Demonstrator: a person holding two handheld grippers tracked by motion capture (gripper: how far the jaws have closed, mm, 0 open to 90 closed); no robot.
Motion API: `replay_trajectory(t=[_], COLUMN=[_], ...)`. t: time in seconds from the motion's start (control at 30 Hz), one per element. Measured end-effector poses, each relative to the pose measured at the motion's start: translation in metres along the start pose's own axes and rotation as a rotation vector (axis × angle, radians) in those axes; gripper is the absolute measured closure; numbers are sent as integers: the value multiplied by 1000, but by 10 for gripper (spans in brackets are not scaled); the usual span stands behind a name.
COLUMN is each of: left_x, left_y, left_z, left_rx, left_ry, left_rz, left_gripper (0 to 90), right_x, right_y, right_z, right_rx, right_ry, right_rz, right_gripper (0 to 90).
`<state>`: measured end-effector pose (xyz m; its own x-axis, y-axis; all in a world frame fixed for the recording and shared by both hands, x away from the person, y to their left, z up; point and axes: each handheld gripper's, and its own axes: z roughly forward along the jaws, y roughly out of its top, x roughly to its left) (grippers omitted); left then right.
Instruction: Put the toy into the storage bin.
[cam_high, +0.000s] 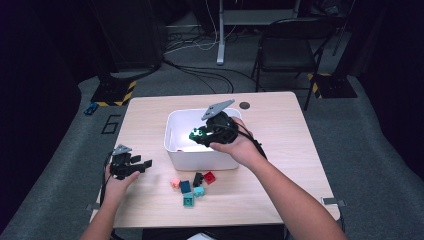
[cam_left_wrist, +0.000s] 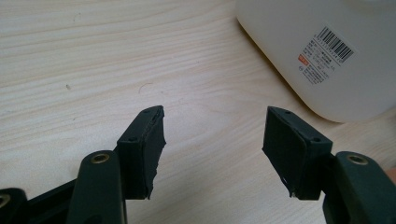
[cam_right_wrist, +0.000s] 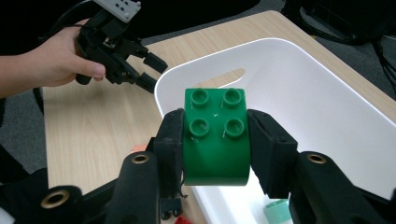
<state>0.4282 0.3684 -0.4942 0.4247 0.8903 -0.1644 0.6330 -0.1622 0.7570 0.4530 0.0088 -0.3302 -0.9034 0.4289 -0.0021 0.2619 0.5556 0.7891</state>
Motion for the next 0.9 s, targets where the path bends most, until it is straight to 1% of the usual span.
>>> replay_trajectory(t=[0.13, 0.27, 0.5, 0.63, 0.9], left_x=[0, 1, 1, 1, 1], left_y=[0, 0, 0, 0, 0], left_z=[0, 0, 0, 1, 1], left_rx=[-5, -10, -1, -3, -2], left_ry=[-2, -2, -5, -5, -8], left_rz=[0, -2, -3, -4, -4], left_gripper=[381, 381, 380, 381, 381], right_x=[-5, -12, -23, -29, -42], right_y=[6, 11, 18, 18, 16], right_z=[7, 17, 38, 51, 74], right_rx=[-2, 0, 13, 16, 41], right_ry=[-11, -17, -32, -37, -56], right_rz=[3, 17, 32, 46, 64], right_gripper=[579, 580, 580, 580, 579])
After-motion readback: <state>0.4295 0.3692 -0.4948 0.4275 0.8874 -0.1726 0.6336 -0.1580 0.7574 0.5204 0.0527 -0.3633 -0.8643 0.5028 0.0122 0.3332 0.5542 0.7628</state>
